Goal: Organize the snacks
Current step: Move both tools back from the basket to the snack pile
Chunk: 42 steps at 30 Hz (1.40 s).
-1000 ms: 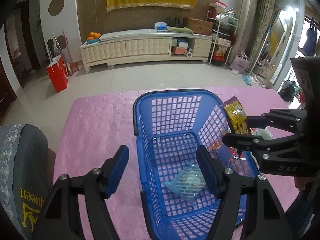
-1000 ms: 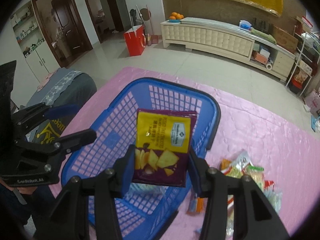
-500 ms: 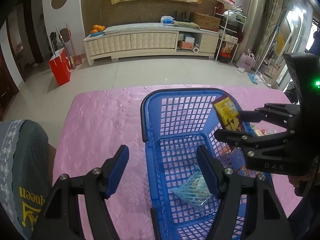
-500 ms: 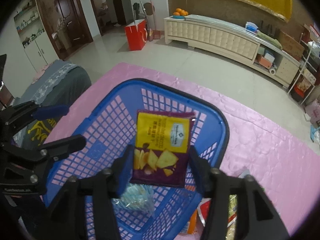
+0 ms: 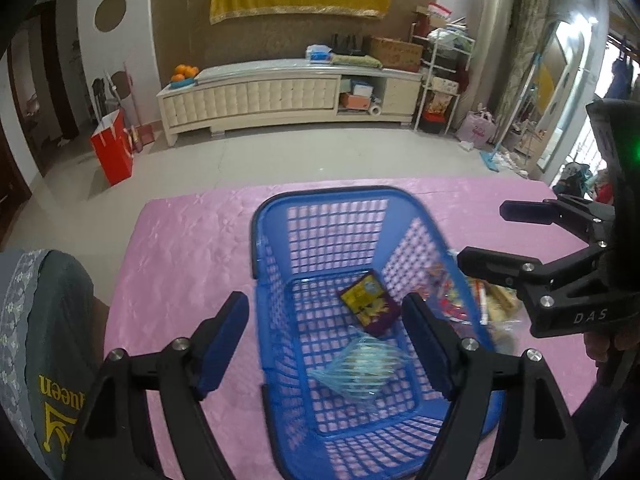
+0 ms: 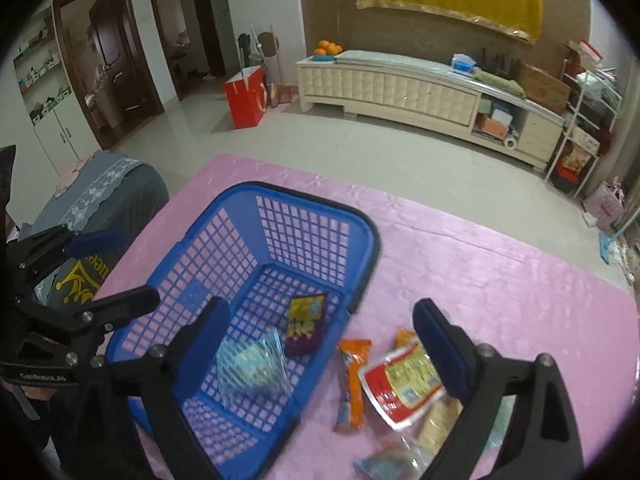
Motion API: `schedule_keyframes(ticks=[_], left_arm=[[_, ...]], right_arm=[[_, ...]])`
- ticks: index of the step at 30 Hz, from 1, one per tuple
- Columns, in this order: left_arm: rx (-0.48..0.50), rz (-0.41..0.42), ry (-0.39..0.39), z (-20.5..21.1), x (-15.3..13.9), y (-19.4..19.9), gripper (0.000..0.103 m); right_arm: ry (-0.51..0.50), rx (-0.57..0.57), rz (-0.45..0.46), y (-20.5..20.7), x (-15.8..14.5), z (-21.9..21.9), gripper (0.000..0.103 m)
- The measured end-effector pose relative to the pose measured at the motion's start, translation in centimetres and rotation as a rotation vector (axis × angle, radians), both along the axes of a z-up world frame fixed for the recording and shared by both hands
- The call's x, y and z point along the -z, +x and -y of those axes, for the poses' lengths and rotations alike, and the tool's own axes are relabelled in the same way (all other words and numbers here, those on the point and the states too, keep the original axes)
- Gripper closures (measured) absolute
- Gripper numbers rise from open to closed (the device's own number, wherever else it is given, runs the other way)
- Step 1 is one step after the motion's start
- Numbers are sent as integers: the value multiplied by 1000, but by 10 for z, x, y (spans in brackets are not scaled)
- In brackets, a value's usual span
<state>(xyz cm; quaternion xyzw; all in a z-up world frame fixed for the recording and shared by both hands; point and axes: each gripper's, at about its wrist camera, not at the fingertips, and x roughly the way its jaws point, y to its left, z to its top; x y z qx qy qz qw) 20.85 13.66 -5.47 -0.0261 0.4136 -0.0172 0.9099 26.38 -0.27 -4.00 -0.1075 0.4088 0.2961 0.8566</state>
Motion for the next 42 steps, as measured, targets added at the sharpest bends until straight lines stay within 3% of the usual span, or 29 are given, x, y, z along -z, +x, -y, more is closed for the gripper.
schedule_keyframes(ticks=[8, 16, 22, 26, 31, 42], left_arm=[[78, 41, 4, 50, -27, -28, 26], [179, 47, 15, 112, -32, -48, 22], [240, 20, 9, 159, -15, -52, 22], [270, -8, 4, 187, 2, -53, 22], [292, -49, 17, 216, 28, -49, 22], [290, -154, 18, 245, 81, -19, 22]], right_arm=[[8, 67, 37, -41, -27, 51, 8], [17, 150, 36, -67, -28, 104, 8], [13, 205, 34, -79, -11, 145, 8], [20, 205, -13, -79, 10, 166, 8], [6, 221, -23, -78, 35, 186, 0], [-15, 301, -96, -60, 90, 226, 0]])
